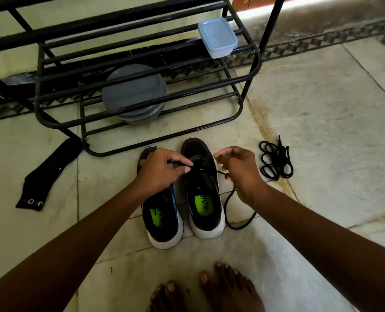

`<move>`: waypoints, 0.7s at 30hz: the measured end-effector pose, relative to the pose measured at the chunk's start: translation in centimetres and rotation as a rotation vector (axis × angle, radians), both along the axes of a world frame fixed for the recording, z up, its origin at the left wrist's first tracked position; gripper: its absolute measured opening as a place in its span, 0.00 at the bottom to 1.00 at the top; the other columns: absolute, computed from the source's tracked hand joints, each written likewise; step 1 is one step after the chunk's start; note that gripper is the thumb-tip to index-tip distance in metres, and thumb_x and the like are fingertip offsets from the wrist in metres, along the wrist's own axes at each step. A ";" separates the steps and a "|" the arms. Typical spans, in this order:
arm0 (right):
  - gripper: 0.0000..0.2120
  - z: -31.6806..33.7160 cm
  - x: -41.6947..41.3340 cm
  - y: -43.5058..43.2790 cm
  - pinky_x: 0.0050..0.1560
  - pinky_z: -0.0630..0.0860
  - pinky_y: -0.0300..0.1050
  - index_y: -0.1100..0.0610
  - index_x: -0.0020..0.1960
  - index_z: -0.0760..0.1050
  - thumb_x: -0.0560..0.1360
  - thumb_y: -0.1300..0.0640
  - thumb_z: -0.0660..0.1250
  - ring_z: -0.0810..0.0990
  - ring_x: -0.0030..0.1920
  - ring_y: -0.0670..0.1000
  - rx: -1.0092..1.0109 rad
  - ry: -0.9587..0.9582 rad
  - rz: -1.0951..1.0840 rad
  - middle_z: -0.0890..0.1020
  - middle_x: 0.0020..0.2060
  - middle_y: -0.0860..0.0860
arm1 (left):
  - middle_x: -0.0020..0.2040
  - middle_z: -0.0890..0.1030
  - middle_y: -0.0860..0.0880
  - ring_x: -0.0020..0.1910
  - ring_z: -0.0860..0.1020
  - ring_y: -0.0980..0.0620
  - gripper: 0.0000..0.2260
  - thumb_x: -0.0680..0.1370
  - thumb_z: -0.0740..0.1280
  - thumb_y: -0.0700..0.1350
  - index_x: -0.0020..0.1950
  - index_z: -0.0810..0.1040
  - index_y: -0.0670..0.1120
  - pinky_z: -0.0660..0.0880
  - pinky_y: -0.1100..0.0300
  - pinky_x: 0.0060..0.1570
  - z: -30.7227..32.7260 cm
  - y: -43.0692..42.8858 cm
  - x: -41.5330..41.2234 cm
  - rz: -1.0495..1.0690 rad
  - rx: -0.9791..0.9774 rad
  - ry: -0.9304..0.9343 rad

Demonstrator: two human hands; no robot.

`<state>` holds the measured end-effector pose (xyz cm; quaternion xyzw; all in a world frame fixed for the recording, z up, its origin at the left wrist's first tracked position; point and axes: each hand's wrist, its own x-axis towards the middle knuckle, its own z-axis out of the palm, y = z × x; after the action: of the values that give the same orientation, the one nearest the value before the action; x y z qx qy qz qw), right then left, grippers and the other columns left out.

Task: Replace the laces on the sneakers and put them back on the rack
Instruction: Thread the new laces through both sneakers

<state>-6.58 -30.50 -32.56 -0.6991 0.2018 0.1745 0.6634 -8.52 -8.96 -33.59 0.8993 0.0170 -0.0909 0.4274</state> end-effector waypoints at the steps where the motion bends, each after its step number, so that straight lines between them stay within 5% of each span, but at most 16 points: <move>1: 0.02 -0.3 -0.3 -0.2 0.27 0.70 0.31 0.62 0.46 0.81 0.77 0.65 0.70 0.75 0.27 0.37 -0.013 -0.009 0.007 0.79 0.30 0.47 | 0.36 0.81 0.65 0.30 0.72 0.64 0.06 0.72 0.78 0.50 0.46 0.87 0.61 0.72 0.54 0.43 -0.4 0.1 0.1 0.003 0.028 0.007; 3: 0.02 -0.7 -0.6 -0.5 0.28 0.70 0.30 0.62 0.46 0.81 0.77 0.66 0.70 0.76 0.28 0.37 -0.025 -0.024 0.024 0.80 0.32 0.49 | 0.40 0.81 0.67 0.34 0.73 0.66 0.07 0.69 0.76 0.57 0.46 0.85 0.65 0.73 0.42 0.54 -0.5 -0.1 0.2 0.028 0.109 0.003; 5: 0.02 -1.0 -0.9 -0.6 0.29 0.70 0.30 0.62 0.45 0.81 0.77 0.66 0.70 0.76 0.28 0.37 -0.031 -0.037 0.046 0.80 0.33 0.50 | 0.41 0.81 0.65 0.39 0.73 0.66 0.05 0.71 0.77 0.58 0.45 0.85 0.64 0.67 0.43 0.59 -0.3 -0.2 0.2 0.052 0.191 -0.013; 12: 0.01 -1.8 -1.0 -0.4 0.32 0.71 0.30 0.62 0.46 0.82 0.76 0.66 0.71 0.77 0.32 0.39 -0.089 -0.102 0.168 0.80 0.34 0.50 | 0.40 0.79 0.58 0.45 0.77 0.59 0.02 0.72 0.72 0.56 0.39 0.83 0.63 0.68 0.46 0.54 0.4 0.1 0.0 0.036 0.250 -0.053; 16: 0.01 -1.9 -1.0 -0.1 0.31 0.71 0.30 0.61 0.46 0.81 0.76 0.64 0.72 0.78 0.32 0.40 -0.078 -0.075 0.198 0.81 0.36 0.53 | 0.37 0.76 0.58 0.47 0.74 0.53 0.06 0.69 0.62 0.59 0.36 0.78 0.64 0.73 0.38 0.51 0.6 0.4 -0.2 -0.036 0.331 -0.090; 21: 0.03 -2.1 -1.3 0.1 0.38 0.76 0.34 0.57 0.45 0.83 0.72 0.61 0.76 0.81 0.38 0.43 -0.143 -0.136 0.273 0.82 0.37 0.48 | 0.38 0.76 0.60 0.49 0.74 0.53 0.05 0.70 0.63 0.60 0.37 0.78 0.66 0.71 0.39 0.55 0.2 0.2 -0.2 -0.052 0.323 -0.075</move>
<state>-7.88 -30.39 -34.65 -0.7758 0.0715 0.2004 0.5941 -8.73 -8.72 -33.39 0.9591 -0.0077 -0.0645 0.2754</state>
